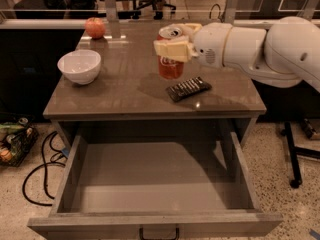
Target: Place coke can into top drawer
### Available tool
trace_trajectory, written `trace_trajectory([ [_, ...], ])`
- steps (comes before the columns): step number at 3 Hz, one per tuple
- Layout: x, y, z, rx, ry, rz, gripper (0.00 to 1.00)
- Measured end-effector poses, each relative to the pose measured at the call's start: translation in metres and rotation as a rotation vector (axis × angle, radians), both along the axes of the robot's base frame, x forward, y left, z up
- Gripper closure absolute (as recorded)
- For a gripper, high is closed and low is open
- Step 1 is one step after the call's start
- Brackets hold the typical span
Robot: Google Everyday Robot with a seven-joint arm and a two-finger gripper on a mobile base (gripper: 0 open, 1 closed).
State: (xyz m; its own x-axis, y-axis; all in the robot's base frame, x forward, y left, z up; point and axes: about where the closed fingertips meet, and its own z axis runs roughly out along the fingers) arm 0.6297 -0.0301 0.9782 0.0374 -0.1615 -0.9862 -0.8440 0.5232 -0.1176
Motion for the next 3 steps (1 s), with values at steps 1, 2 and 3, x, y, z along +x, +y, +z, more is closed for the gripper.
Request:
trace_trajectory([
  [1,-0.059,-0.015,-0.002,-0.044,0.031,0.003,1.00],
  [2,-0.114,-0.018,-0.021,-0.080,0.041,0.016,1.00],
  [3,-0.141,0.001,-0.052,-0.104,-0.002,0.083,1.00],
])
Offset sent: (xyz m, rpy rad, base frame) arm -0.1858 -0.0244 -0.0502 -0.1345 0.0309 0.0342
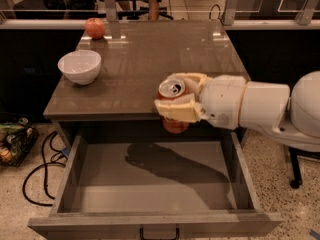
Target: Place coke can into top drawer
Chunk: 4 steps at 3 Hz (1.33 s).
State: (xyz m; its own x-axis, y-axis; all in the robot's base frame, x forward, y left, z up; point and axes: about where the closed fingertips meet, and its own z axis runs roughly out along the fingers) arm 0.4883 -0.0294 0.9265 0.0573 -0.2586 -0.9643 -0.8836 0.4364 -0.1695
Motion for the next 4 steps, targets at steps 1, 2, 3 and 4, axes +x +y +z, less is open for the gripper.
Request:
trace_trajectory([
  [1,0.003,0.023,-0.040,0.044,-0.019,0.107,1.00],
  [2,0.017,0.056,-0.088,0.117,0.014,0.225,1.00],
  [3,0.015,0.066,-0.101,0.134,0.024,0.231,1.00],
  [4,-0.007,0.077,-0.136,0.137,0.048,0.199,1.00],
])
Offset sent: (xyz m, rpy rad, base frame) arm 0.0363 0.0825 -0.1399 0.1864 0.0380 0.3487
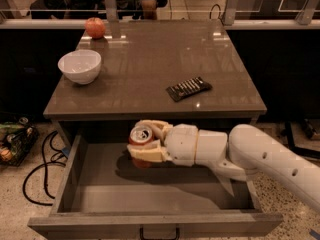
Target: Place coke can into top drawer
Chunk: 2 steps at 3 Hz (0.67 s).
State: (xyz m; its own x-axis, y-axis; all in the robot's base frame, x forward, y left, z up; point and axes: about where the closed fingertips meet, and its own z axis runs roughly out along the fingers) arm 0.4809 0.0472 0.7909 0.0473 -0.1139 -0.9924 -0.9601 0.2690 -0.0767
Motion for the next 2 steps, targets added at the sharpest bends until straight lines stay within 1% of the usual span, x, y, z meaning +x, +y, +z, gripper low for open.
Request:
trace_trajectory([
  [1,-0.028,0.028,-0.033,0.000,0.017,0.025,1.00],
  [2,-0.036,0.060,-0.065,-0.007,0.027,0.085,1.00],
])
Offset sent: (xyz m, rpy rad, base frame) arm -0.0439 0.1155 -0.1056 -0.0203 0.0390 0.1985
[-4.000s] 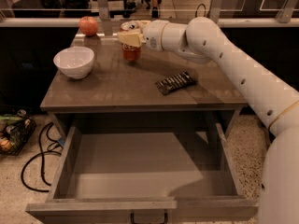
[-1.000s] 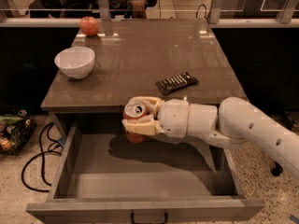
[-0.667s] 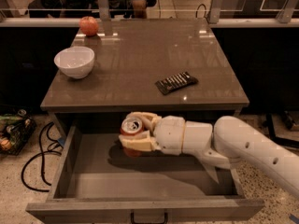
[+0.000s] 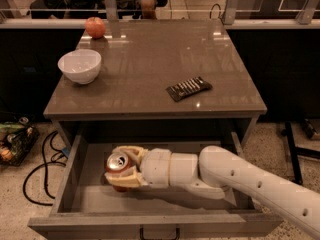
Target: Place coke can into top drawer
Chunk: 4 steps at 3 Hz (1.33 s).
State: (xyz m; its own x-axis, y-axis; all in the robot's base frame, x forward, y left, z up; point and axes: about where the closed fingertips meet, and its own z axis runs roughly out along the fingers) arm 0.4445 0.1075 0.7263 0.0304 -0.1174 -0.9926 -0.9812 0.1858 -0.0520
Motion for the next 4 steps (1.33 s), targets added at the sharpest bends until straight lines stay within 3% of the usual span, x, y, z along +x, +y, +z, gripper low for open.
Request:
trace_trajectory([
  [1,0.000,0.039,-0.019,-0.014,-0.015,0.087,1.00],
  [2,0.001,0.066,-0.032,-0.032,-0.041,0.135,1.00],
  [3,0.002,0.079,-0.041,-0.056,-0.070,0.141,1.00],
  [4,0.008,0.077,-0.054,-0.079,-0.063,0.119,1.00],
])
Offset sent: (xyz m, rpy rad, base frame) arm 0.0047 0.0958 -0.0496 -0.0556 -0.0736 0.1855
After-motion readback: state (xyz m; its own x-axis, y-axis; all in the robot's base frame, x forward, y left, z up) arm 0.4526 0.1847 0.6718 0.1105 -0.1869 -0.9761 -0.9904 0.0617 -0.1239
